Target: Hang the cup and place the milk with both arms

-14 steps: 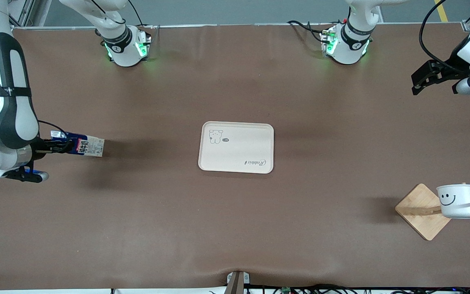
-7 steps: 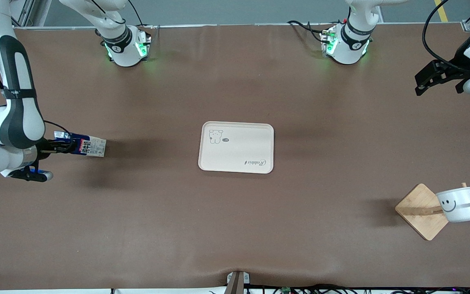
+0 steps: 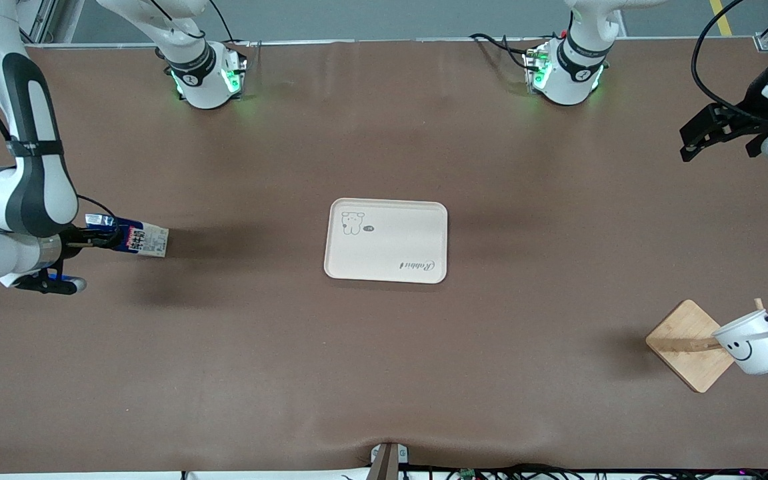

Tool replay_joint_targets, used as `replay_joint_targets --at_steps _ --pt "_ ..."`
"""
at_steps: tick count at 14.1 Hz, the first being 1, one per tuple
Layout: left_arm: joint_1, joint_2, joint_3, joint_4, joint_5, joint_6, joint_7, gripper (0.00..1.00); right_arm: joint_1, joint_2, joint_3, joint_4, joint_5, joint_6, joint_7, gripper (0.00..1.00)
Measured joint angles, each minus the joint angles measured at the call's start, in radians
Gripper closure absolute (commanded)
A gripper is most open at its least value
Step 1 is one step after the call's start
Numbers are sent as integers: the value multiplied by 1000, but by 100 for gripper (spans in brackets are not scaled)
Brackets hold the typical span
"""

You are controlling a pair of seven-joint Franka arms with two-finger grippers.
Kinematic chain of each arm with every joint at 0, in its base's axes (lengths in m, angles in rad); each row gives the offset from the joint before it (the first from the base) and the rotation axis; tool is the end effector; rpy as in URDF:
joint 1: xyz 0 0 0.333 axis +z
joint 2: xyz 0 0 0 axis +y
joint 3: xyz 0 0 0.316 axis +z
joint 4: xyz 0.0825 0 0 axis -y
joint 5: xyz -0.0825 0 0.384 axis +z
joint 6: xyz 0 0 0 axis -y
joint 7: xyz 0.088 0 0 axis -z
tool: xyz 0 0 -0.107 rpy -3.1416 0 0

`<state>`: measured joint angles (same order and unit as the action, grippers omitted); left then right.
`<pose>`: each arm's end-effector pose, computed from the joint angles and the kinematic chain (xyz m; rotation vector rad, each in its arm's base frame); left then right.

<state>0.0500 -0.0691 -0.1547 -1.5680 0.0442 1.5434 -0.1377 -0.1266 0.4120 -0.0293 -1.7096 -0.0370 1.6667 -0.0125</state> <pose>0.5278 -0.0539 0.6605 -3.0910 -0.0546 -0.0773 0.5969 -0.0961 0.3243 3.0445 -0.2006 -0.7097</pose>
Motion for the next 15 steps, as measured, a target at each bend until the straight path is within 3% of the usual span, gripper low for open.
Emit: replay_joint_targets --at_steps 2,3,6,15 --pt "1 6 1 0 0 11 0 0 0 -12 1 -17 -2 12 0 43" --pt "2 7 1 0 0 13 0 0 0 -13 2 -18 -3 13 0 28" --pt "1 12 1 0 0 20 0 0 0 -13 2 -23 -3 13 0 20" --pt "-2 17 -8 2 0 28 0 0 0 -11 1 -43 -3 24 0 10"
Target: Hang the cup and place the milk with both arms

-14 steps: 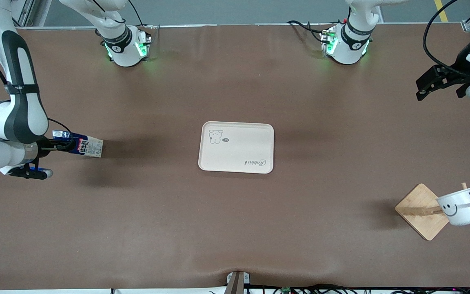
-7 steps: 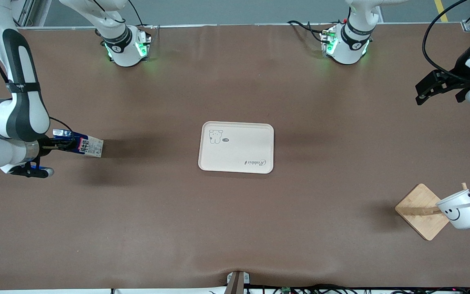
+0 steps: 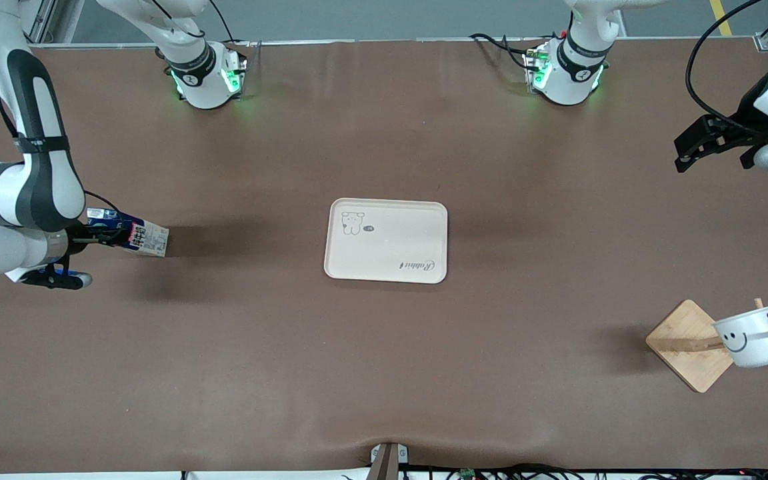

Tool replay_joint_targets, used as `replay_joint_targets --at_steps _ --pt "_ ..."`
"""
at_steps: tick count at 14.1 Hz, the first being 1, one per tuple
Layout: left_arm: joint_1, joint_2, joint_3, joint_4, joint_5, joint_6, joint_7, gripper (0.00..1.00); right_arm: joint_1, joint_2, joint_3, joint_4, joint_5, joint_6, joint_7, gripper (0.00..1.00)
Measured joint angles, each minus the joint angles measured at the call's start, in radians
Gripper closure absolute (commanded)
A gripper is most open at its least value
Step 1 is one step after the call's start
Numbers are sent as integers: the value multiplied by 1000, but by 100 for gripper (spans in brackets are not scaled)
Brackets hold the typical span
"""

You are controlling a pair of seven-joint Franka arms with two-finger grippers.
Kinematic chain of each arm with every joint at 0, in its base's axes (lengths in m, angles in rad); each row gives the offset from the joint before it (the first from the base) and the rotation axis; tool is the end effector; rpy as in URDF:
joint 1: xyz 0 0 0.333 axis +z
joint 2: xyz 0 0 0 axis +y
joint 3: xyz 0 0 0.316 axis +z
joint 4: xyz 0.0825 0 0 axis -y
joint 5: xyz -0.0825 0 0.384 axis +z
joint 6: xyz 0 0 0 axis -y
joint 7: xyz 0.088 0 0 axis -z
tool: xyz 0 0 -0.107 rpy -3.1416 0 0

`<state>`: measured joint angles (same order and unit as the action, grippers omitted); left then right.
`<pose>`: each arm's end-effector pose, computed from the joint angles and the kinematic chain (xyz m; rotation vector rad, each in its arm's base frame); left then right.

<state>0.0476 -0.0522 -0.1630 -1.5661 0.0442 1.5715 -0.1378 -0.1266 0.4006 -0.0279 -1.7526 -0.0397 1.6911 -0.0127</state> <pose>0.5355 -0.0599 0.6551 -3.0948 -0.0365 -0.0977 0.5889 -0.0944 0.3147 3.0413 -0.1951 -0.7206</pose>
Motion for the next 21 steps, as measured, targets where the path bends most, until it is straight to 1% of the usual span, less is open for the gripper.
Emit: replay_joint_targets --at_steps 2,7,14,15,16,21 --pt "-1 0 0 0 0 0 0 0 0 1 0 -1 0 1 0 7" --pt "-4 0 -1 0 0 0 0 0 0 1 0 -1 0 2 0 6" --pt "-4 1 -15 0 0 -1 -7 0 -1 1 -1 -1 0 2 0 3" --pt "-4 1 -16 0 0 -1 -7 0 -1 1 -1 -1 0 2 0 0" --pt "-4 1 -16 0 0 -1 -7 0 -1 1 -1 -1 0 2 0 0" --pt "-4 1 -17 1 0 -1 -7 0 -1 -1 -2 19 0 2 0 0"
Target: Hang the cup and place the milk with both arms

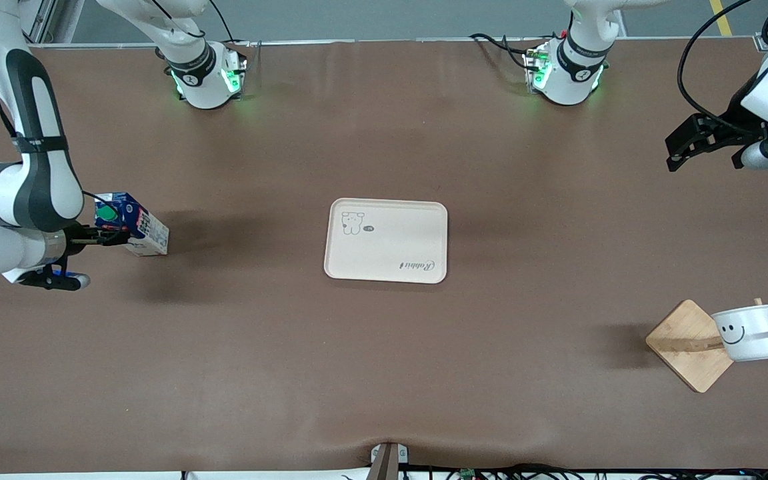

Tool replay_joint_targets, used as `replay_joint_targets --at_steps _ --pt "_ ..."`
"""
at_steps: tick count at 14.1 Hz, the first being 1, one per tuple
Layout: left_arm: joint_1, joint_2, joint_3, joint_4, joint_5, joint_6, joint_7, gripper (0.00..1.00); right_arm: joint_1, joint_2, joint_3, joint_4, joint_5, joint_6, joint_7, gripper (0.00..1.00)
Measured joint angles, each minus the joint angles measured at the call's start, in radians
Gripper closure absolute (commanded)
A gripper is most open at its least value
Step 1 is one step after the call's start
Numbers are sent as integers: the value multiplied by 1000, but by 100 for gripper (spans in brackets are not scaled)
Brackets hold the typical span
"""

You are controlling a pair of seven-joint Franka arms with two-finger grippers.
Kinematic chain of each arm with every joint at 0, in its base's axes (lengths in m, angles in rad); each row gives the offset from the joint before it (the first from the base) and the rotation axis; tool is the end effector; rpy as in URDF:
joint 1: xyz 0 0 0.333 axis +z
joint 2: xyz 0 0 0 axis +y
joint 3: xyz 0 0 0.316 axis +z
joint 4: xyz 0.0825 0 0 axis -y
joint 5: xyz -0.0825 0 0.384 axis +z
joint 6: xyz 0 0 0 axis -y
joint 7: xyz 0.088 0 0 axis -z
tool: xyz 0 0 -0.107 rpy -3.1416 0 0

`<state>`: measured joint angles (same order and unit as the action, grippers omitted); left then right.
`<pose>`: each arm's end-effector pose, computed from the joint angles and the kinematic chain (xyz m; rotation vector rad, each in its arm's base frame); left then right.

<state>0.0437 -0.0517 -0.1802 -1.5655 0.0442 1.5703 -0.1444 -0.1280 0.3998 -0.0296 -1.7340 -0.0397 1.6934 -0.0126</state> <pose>0.5341 -0.0715 0.6549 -3.0949 -0.0141 -0.0969 0.5939 -0.0969 0.3227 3.0467 -0.2007 -0.6873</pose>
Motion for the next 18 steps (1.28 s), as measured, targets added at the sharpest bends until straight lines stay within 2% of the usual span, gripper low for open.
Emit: replay_joint_targets --at_steps 3,6,10,12,15,18 --pt "0 0 -4 1 0 0 0 0 3 -4 7 75 0 -92 0 0" --pt "0 0 -6 4 0 0 0 0 35 -12 15 220 3 -161 2 0" --pt "0 0 -6 5 0 -1 0 0 54 -17 18 432 18 -168 1 0" --pt "0 0 -6 6 0 -1 0 0 76 -12 18 509 16 -124 2 0" --pt "1 0 -5 6 0 -1 0 0 87 1 18 583 17 -94 2 0" --pt "2 0 -5 5 0 -5 0 0 109 -28 18 618 12 -100 9 0"
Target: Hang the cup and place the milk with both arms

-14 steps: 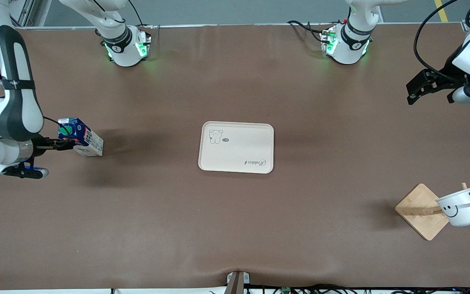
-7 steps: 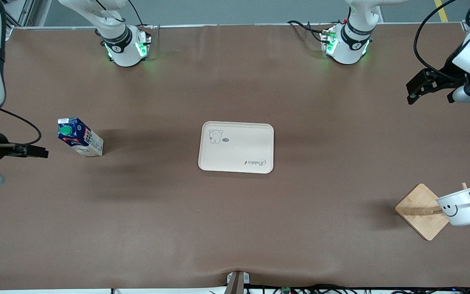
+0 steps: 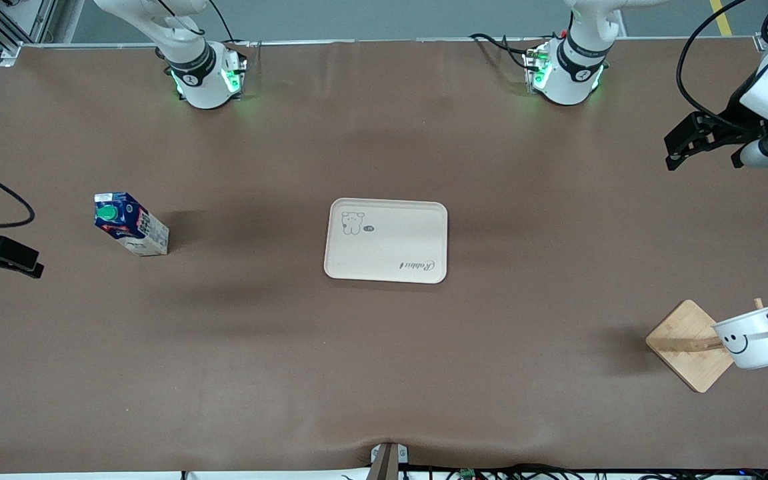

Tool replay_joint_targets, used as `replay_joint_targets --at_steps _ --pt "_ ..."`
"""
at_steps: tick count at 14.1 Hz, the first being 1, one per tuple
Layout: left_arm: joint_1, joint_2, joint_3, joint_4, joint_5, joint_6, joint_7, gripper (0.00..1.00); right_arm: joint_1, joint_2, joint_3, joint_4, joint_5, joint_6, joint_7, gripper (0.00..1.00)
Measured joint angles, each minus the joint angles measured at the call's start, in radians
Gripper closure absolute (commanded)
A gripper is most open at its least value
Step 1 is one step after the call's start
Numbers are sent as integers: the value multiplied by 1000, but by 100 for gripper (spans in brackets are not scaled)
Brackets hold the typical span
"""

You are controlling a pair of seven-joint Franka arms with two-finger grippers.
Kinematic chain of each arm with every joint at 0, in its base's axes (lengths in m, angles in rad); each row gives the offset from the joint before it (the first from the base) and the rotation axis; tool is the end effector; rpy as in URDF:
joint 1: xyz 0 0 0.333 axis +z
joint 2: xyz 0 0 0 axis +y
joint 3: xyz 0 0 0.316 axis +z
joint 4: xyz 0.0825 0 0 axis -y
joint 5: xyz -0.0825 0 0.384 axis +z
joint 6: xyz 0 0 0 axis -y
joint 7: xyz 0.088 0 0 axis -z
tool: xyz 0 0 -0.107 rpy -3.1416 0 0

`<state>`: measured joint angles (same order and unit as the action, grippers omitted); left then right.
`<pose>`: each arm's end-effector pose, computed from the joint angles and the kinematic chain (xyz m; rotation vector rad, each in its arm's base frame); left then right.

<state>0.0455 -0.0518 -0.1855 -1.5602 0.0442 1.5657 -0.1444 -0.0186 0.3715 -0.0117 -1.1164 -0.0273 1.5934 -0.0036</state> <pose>0.5334 -0.0734 0.6570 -3.0948 -0.0090 -0.0982 0.6659 -0.0213 0.6144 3.1038 -0.0411 0.1631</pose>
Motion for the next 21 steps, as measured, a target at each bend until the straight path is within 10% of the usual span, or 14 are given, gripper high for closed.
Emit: replay_joint_targets --at_steps 8,21 --pt "5 0 6 2 0 -10 0 0 28 -100 -8 -16 4 -343 111 0" --pt "8 0 33 4 0 -12 0 0 20 -363 -4 -312 23 -225 111 0"
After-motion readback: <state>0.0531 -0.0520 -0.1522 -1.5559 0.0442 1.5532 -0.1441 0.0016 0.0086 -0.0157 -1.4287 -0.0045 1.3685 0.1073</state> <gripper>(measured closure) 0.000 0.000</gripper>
